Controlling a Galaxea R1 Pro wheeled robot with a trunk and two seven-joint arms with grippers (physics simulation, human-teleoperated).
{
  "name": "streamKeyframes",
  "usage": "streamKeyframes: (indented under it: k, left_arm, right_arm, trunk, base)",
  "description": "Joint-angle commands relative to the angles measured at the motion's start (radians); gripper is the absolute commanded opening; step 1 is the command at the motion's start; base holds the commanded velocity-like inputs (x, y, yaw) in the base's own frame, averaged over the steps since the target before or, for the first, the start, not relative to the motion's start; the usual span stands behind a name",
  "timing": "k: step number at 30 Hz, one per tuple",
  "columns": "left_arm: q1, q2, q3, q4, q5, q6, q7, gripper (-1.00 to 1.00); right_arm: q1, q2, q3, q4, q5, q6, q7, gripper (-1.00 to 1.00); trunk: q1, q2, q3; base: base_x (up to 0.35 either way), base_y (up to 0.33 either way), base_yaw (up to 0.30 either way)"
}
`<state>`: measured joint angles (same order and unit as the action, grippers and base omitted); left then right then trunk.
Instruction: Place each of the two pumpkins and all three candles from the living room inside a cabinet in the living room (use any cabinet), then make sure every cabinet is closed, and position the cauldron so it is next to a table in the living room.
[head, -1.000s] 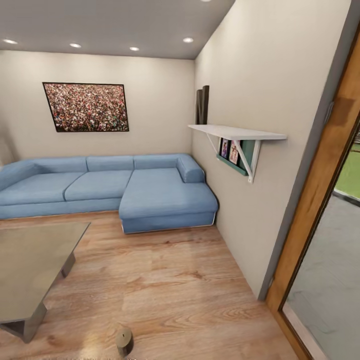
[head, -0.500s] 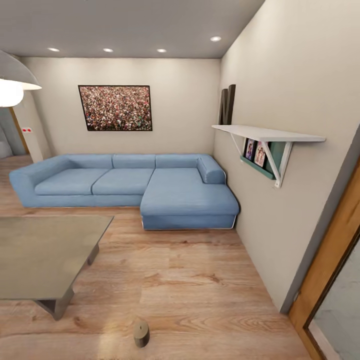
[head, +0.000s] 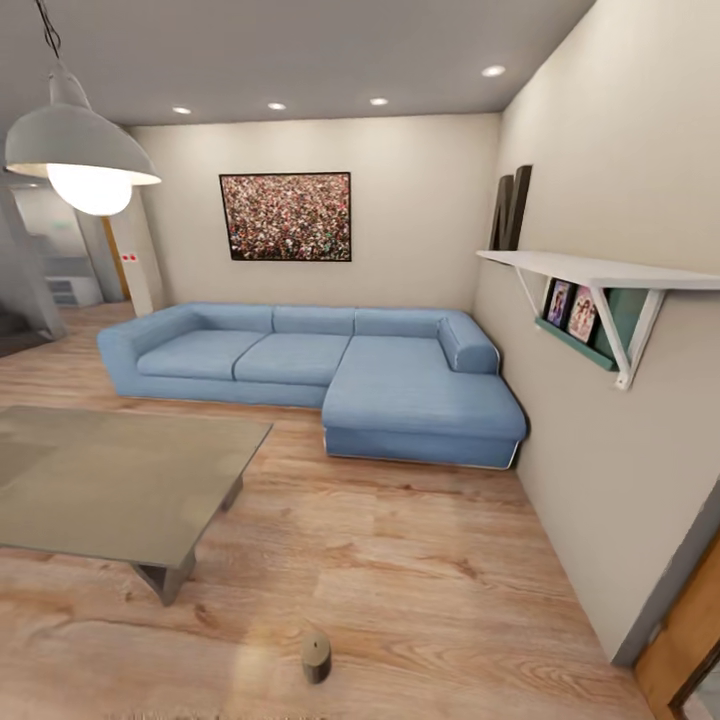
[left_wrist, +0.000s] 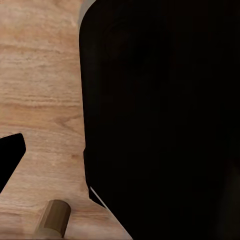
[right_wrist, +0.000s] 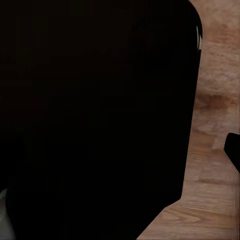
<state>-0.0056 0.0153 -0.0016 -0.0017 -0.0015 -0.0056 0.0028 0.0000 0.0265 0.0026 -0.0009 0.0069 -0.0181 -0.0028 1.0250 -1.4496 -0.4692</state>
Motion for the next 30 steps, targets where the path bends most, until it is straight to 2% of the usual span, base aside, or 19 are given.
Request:
streamKeyframes:
  k: [1,30]
  left_arm:
    - [-0.001,0.0,0.0,0.0,0.0,-0.001,0.0,1.0]
    - [-0.001,0.0,0.0,0.0,0.0,-0.001,0.0,1.0]
  right_arm:
    - [0.0,0.0,0.0,0.0,0.001,-0.002,0.0,1.0]
    - [0.0,0.002,0.002,0.007,0.003,-0.003,0.0,1.0]
  trunk:
    - [0.0,0.0,-0.001]
    - [0.0,0.0,-0.001]
  base:
    - [0.0,0.0,0.29]
    - [0.0,0.0,0.285]
